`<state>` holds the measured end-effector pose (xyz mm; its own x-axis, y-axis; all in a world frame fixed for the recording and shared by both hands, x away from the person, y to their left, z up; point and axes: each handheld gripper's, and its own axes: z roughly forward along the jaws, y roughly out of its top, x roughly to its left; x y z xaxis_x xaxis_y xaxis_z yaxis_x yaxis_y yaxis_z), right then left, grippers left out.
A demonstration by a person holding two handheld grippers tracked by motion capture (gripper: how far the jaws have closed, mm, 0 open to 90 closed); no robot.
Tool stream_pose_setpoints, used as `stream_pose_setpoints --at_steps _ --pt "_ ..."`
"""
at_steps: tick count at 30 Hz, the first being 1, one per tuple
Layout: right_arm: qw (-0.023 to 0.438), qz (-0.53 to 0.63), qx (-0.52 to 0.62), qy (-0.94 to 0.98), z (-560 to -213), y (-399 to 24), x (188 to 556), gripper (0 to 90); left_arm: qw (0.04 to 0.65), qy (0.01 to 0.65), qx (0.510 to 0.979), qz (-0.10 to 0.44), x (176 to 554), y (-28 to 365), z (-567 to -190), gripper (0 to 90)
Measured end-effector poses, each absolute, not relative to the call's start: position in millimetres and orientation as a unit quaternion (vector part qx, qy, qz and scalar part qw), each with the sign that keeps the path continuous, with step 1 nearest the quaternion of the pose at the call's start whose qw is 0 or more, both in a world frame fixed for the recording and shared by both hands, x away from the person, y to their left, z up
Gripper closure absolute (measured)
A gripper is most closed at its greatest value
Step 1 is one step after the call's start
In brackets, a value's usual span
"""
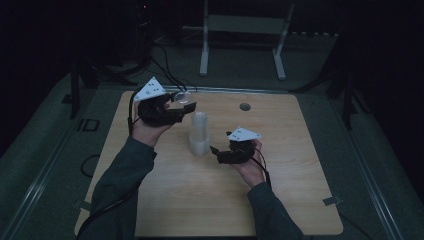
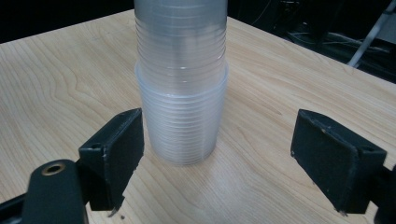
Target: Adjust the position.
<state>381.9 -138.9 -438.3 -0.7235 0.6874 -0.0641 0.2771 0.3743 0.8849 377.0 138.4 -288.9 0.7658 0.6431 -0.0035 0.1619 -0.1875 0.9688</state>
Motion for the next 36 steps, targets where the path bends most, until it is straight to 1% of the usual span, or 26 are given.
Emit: stream_pose_setpoints --at_steps 6,8,18,27,36 --pt "0.214 0.474 0.296 0.801 -437 -139 380 17.1 0.58 0.266 0.742 0.205 372 139 -289 40.9" --pt "0.212 0.477 0.296 0.8 -436 -139 379 21.1 0.579 0.264 0.743 0.206 370 140 -290 40.9" --pt "0.193 0.496 0.289 0.796 -431 -142 375 21.8 0.59 0.264 0.737 0.197 361 149 -296 40.9" --pt "0.194 0.506 0.275 0.794 -420 -145 370 23.3 0.593 0.258 0.739 0.187 355 153 -307 40.9" --pt "0.179 0.518 0.259 0.795 -412 -145 367 24.6 0.596 0.247 0.743 0.176 350 154 -318 41.0"
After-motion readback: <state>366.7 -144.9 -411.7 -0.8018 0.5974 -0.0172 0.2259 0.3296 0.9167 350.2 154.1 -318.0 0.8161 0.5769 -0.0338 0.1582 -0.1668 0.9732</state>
